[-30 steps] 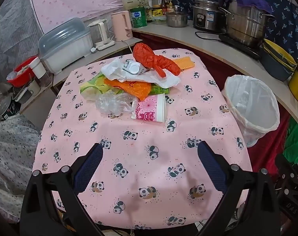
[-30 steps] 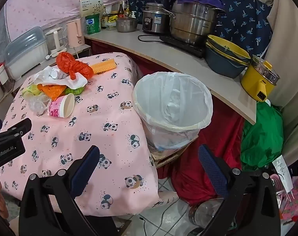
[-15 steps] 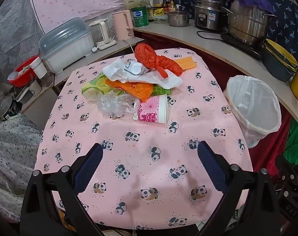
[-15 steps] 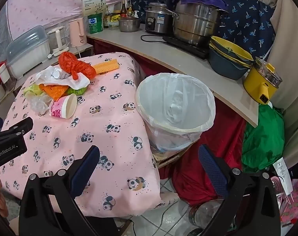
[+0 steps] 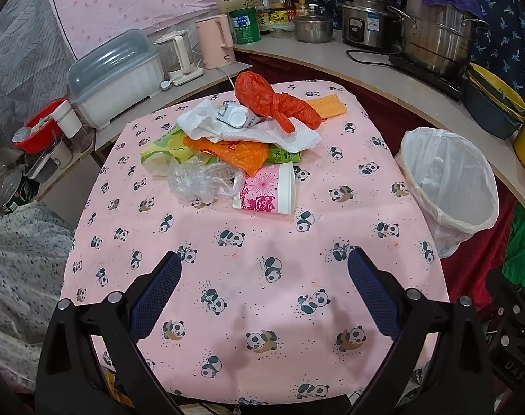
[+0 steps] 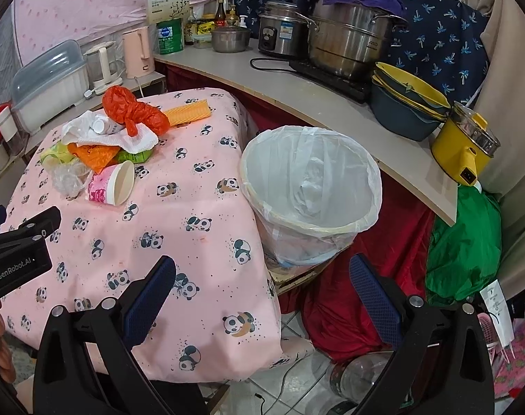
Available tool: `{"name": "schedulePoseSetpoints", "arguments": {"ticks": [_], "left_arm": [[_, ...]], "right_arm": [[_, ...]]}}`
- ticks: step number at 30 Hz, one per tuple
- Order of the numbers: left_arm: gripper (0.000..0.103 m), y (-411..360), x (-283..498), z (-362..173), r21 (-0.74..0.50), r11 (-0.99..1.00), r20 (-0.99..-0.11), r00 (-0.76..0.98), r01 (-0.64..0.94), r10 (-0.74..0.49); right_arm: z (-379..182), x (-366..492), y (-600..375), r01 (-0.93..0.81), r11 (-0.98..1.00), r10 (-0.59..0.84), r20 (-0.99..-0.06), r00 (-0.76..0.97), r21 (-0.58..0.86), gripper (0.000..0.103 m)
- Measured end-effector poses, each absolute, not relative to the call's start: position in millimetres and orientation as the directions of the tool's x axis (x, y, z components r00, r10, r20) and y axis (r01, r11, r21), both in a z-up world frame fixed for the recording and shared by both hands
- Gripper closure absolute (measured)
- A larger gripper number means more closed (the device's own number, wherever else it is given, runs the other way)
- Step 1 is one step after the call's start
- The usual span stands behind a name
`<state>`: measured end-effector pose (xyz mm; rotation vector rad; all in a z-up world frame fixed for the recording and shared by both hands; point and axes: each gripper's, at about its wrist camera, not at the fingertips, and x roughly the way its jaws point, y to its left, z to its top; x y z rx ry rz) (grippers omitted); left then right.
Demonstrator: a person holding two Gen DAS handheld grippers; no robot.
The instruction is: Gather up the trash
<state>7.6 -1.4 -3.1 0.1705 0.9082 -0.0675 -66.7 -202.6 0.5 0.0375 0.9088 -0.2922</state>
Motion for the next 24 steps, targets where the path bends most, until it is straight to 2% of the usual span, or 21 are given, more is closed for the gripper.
{"name": "schedulePoseSetpoints", "arguments": {"ticks": [24], "left_arm": [[0.011, -1.6, 5.4, 1.6, 0.130, 0.983, -0.777, 0.629, 0.129, 0.020]], "right_arm": [[0.9, -64.7, -201.3, 0.261, 0.961, -0.233, -0.782, 0.578, -0.093, 0.007]]}}
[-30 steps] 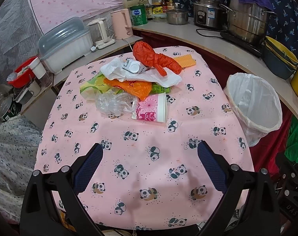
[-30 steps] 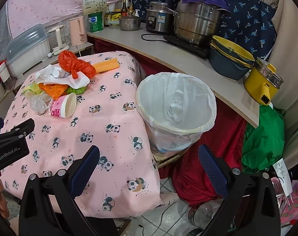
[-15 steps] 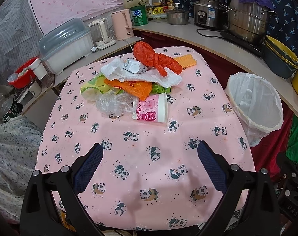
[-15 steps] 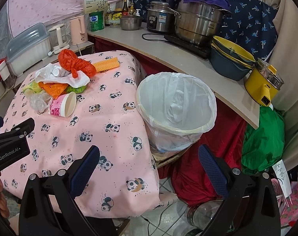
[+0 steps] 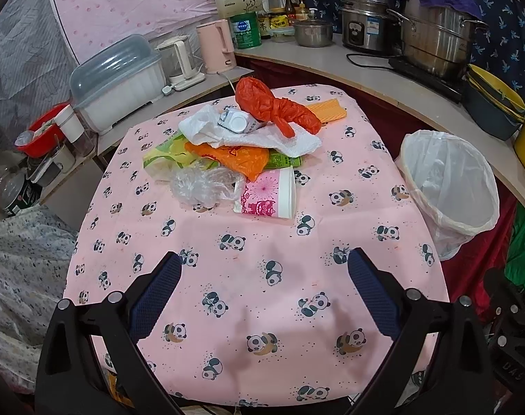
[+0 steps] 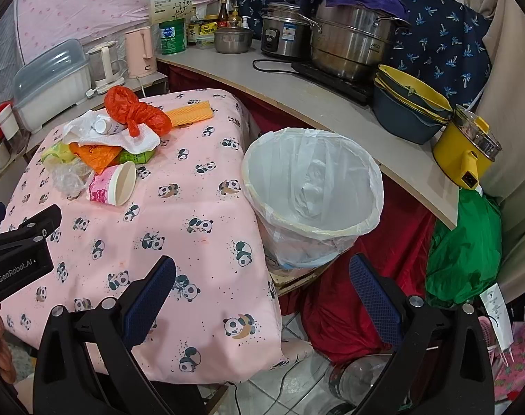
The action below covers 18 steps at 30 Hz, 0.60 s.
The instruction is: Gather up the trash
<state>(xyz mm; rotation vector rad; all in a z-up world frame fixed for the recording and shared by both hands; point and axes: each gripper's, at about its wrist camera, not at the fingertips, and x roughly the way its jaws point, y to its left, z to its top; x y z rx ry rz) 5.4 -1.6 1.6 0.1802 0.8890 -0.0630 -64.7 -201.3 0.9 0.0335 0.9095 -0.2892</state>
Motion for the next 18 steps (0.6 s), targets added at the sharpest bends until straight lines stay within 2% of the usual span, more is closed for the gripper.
{"name": "schedulePoseSetpoints", "arguments": {"ticks": [18], "left_arm": [[0.011, -6.2, 3.4, 2.6, 0.135, 0.982, -0.771, 0.636, 0.134, 0.019]], "right_arm": [[1.0, -64.6, -200.8, 0.262, 0.961, -0.234, -0.781, 0.579, -0.093, 0.007]]}}
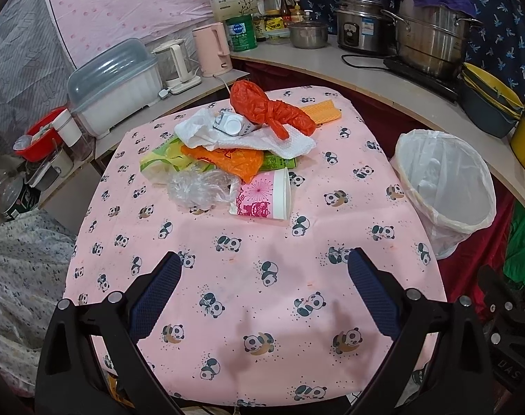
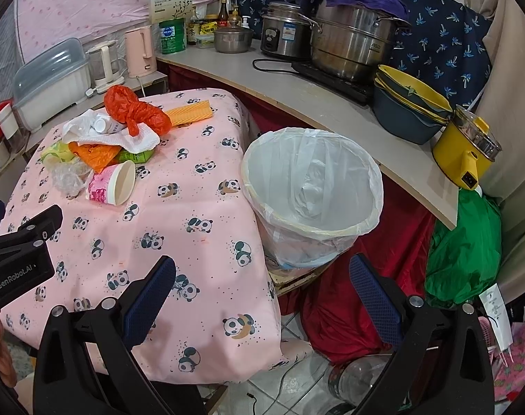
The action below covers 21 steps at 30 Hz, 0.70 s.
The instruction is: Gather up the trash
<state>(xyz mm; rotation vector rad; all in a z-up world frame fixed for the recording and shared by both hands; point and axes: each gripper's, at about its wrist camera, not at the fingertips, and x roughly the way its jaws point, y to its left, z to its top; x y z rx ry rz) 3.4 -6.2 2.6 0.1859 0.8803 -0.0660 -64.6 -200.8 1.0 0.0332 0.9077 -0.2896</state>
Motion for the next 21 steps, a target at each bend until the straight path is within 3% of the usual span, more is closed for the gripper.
{"name": "schedulePoseSetpoints", "arguments": {"ticks": [21], "left_arm": [[0.011, -8.7, 2.7, 1.7, 0.134, 0.982, -0.774, 0.634, 0.136, 0.017]], "right_arm": [[0.3, -63.2, -200.2, 0.262, 0.960, -0.235, -0.781, 0.579, -0.095, 0.007]]}}
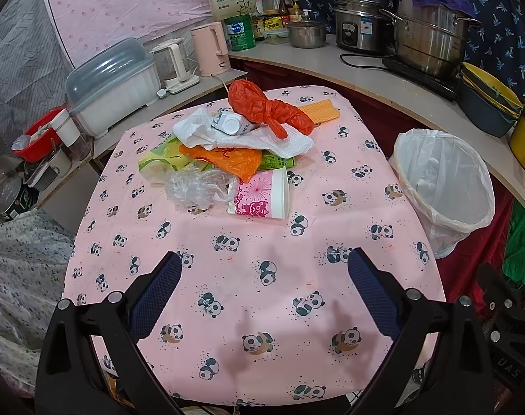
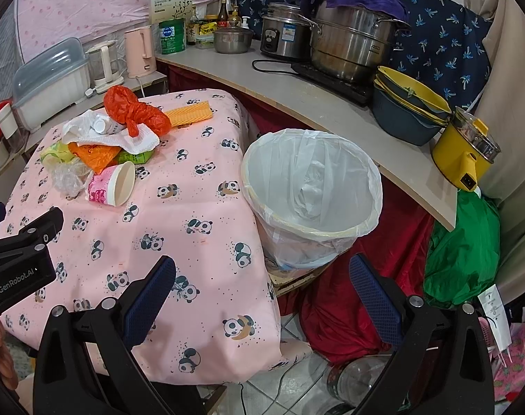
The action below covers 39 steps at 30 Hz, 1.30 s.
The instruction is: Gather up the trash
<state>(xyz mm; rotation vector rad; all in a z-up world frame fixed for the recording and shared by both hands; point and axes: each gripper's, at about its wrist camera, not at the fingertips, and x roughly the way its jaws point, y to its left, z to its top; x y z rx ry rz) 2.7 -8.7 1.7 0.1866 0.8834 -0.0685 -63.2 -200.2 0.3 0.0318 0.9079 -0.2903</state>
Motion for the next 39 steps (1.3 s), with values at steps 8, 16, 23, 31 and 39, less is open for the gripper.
{"name": "schedulePoseSetpoints", "arguments": {"ticks": [8, 16, 23, 31, 39], "left_arm": [[0.011, -8, 3, 1, 0.133, 0.982, -0.773, 0.634, 0.136, 0.017], [0.011, -17, 3, -7, 0.122, 0.982, -0.787, 0.617, 0.141, 0.009], [0.011, -7, 20, -13, 0.088, 0.985, -0.807, 0.591, 0.151, -0.018], [0.011, 1, 41, -22, 0.054, 0.986, -0.819, 0.572, 0.159, -0.047], [0.010, 26, 66, -33, 0.000, 0.992, -0.820, 0.568, 0.128, -0.073]], "right_arm": [[0, -63, -200, 0.261, 0.960, -0.237, -0.780, 0.579, -0.097, 0.007], [-2, -58, -201, 0.257, 0.961, -0.239, -0.785, 0.572, -0.104, 0.007], [-6, -43, -196, 0.264, 0.956, -0.262, -0.786, 0.560, -0.130, 0.007], [-11, -20, -191, 0.273, 0.953, -0.269, -0.784, 0.559, -0.132, 0.007], [-22, 15, -177, 0.251, 0.962, -0.233, -0.791, 0.566, -0.104, 0.007]]}}
